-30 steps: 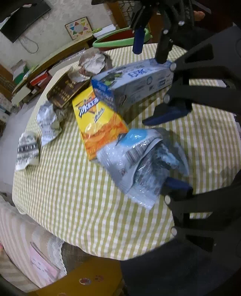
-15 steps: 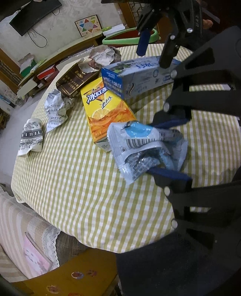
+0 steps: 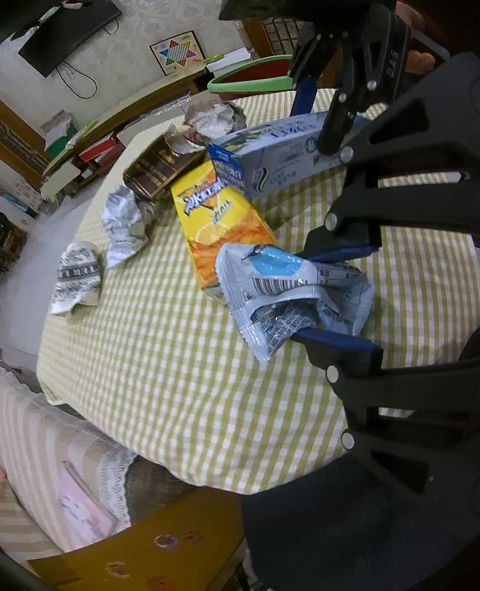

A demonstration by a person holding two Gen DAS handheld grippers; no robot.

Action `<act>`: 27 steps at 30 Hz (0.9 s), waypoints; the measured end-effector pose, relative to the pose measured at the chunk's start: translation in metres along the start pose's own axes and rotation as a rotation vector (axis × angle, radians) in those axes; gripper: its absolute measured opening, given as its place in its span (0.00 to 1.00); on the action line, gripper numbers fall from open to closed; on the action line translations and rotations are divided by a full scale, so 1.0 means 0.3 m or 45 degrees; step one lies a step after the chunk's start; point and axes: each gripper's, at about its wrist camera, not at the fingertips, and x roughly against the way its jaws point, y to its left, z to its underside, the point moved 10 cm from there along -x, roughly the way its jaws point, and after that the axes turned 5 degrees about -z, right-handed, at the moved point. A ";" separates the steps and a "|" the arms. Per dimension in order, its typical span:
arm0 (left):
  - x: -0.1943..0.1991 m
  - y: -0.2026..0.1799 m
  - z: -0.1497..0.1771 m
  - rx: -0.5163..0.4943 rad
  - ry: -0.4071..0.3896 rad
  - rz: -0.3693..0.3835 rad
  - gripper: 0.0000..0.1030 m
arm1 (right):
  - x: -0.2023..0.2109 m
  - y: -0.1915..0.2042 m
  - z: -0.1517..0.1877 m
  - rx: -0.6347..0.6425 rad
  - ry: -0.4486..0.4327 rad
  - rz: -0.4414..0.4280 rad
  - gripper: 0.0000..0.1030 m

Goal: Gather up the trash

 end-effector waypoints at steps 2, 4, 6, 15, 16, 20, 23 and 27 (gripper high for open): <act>0.021 -0.016 -0.017 -0.017 -0.028 0.001 0.30 | 0.040 -0.010 -0.006 -0.036 -0.048 -0.006 0.53; 0.039 -0.034 -0.029 -0.037 -0.053 0.005 0.30 | 0.090 -0.019 -0.015 -0.086 -0.112 -0.020 0.52; 0.050 -0.059 -0.045 -0.062 -0.070 0.010 0.30 | 0.123 -0.023 -0.021 -0.126 -0.158 -0.020 0.52; 0.087 -0.159 -0.094 -0.151 -0.118 0.058 0.30 | 0.256 -0.086 -0.036 -0.310 -0.332 -0.028 0.49; 0.093 -0.173 -0.097 -0.163 -0.125 0.063 0.30 | 0.270 -0.091 -0.038 -0.320 -0.347 -0.028 0.48; 0.112 -0.225 -0.104 -0.200 -0.145 0.077 0.30 | 0.317 -0.120 -0.039 -0.361 -0.388 -0.040 0.17; 0.117 -0.257 -0.113 -0.223 -0.155 0.087 0.30 | 0.315 -0.145 -0.027 -0.367 -0.370 -0.024 0.17; 0.129 -0.274 -0.116 -0.229 -0.163 0.098 0.30 | 0.314 -0.170 0.000 -0.394 -0.361 -0.018 0.22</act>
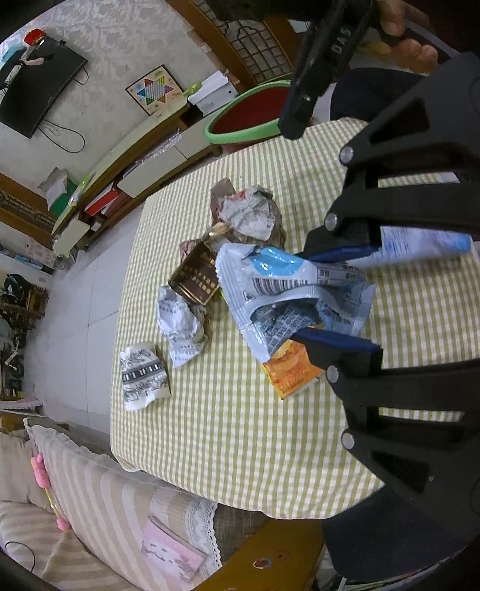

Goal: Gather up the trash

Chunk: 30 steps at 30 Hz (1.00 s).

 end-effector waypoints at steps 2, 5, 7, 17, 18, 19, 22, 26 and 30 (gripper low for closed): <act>0.015 -0.006 0.000 -0.015 -0.013 -0.005 0.31 | 0.015 -0.018 0.005 -0.003 -0.019 0.015 0.43; 0.008 0.001 0.021 -0.013 0.010 -0.008 0.31 | 0.018 -0.056 0.036 0.015 0.004 0.067 0.57; -0.002 0.009 0.038 -0.007 0.029 -0.012 0.31 | 0.005 -0.082 0.073 0.053 0.056 0.112 0.62; -0.017 0.029 0.051 0.024 0.039 -0.019 0.31 | -0.106 0.024 0.212 0.102 0.280 -0.015 0.72; -0.014 0.033 0.049 0.028 0.037 -0.022 0.31 | -0.123 0.043 0.227 0.118 0.292 -0.007 0.72; -0.011 0.038 0.047 0.033 0.034 -0.025 0.31 | -0.143 0.062 0.243 0.138 0.301 0.012 0.73; 0.001 0.060 0.040 0.043 0.021 -0.040 0.31 | -0.209 0.104 0.288 0.127 0.333 0.017 0.73; 0.009 0.092 0.035 0.062 0.011 -0.053 0.31 | -0.261 0.124 0.306 0.072 0.340 0.013 0.73; 0.013 0.114 0.031 0.082 0.007 -0.060 0.31 | -0.298 0.105 0.326 0.071 0.363 0.058 0.66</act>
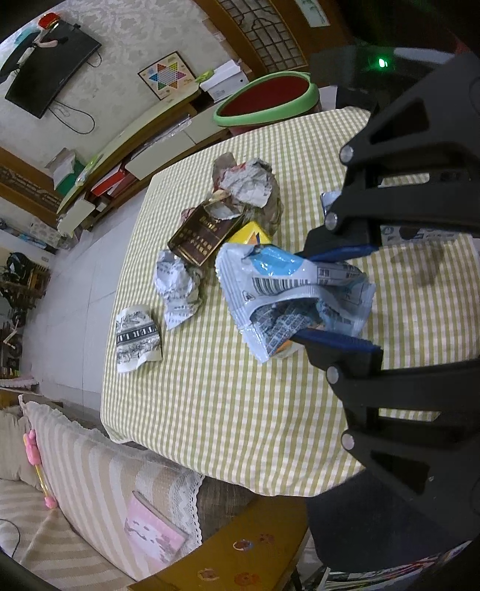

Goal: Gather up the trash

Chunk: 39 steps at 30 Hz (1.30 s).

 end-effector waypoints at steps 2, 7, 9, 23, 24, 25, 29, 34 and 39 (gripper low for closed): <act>0.002 0.006 -0.003 0.002 -0.003 0.000 0.31 | -0.009 -0.003 0.007 -0.015 0.005 -0.031 0.49; 0.008 0.003 -0.011 -0.002 -0.011 0.000 0.31 | 0.061 -0.038 -0.019 -0.040 -0.078 -0.021 0.47; 0.010 -0.004 -0.011 -0.008 -0.011 0.004 0.31 | 0.103 -0.057 -0.042 -0.051 -0.122 -0.011 0.47; 0.012 -0.168 -0.045 -0.135 -0.024 0.073 0.31 | 0.354 -0.181 -0.157 -0.154 -0.372 0.030 0.47; 0.011 -0.178 -0.050 -0.143 -0.026 0.081 0.31 | 0.373 -0.189 -0.165 -0.158 -0.393 0.035 0.47; 0.012 -0.195 -0.055 -0.153 -0.030 0.090 0.31 | 0.389 -0.196 -0.170 -0.162 -0.408 0.039 0.47; 0.015 -0.268 -0.079 -0.190 -0.046 0.129 0.31 | 0.438 -0.230 -0.183 -0.177 -0.459 0.058 0.47; 0.015 -0.352 -0.092 -0.225 -0.057 0.175 0.31 | 0.487 -0.298 -0.182 -0.212 -0.498 0.072 0.47; -0.002 -0.429 -0.090 -0.277 -0.046 0.205 0.31 | 0.527 -0.362 -0.173 -0.255 -0.531 0.095 0.47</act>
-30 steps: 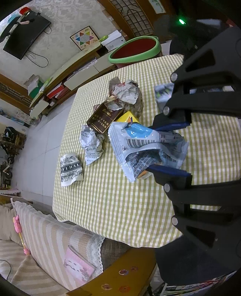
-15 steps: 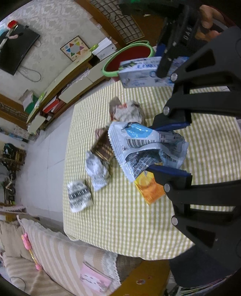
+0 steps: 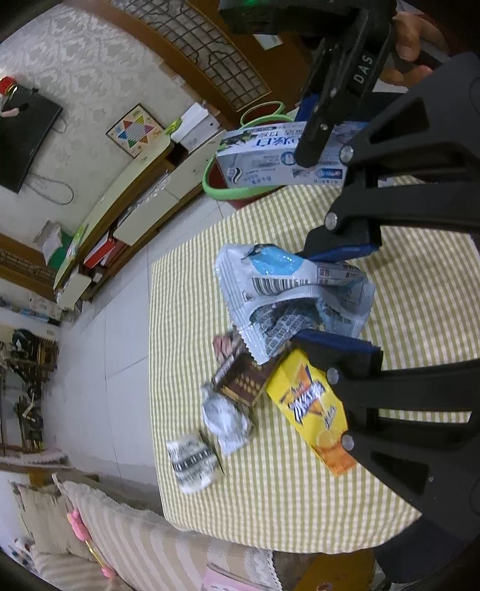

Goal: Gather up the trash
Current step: 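Carry the chip bag and toothpaste box over the red bin and open both tools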

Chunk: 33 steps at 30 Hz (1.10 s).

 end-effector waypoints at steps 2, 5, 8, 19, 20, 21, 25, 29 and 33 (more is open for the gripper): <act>-0.007 -0.018 -0.002 -0.014 0.005 0.006 0.31 | 0.013 -0.037 -0.007 -0.019 -0.013 0.012 0.47; -0.020 -0.043 0.000 -0.035 0.018 0.005 0.31 | 0.027 -0.080 -0.009 -0.048 -0.023 0.021 0.47; -0.029 -0.061 0.004 -0.047 0.031 0.001 0.31 | 0.034 -0.127 -0.006 -0.082 -0.029 0.027 0.47; -0.079 -0.175 0.000 -0.106 0.071 0.024 0.31 | 0.057 -0.260 0.011 -0.182 -0.048 0.049 0.47; -0.086 -0.194 -0.001 -0.117 0.075 0.030 0.31 | 0.061 -0.277 0.015 -0.198 -0.050 0.051 0.47; -0.089 -0.206 0.000 -0.125 0.077 0.034 0.31 | 0.063 -0.290 0.016 -0.208 -0.052 0.053 0.47; -0.113 -0.261 0.007 -0.163 0.091 0.049 0.31 | 0.078 -0.345 0.023 -0.247 -0.060 0.071 0.47; -0.140 -0.287 0.017 -0.173 0.115 0.060 0.31 | 0.100 -0.420 0.014 -0.298 -0.082 0.093 0.47; -0.178 -0.316 0.001 -0.181 0.138 0.077 0.31 | 0.141 -0.496 -0.015 -0.335 -0.137 0.135 0.47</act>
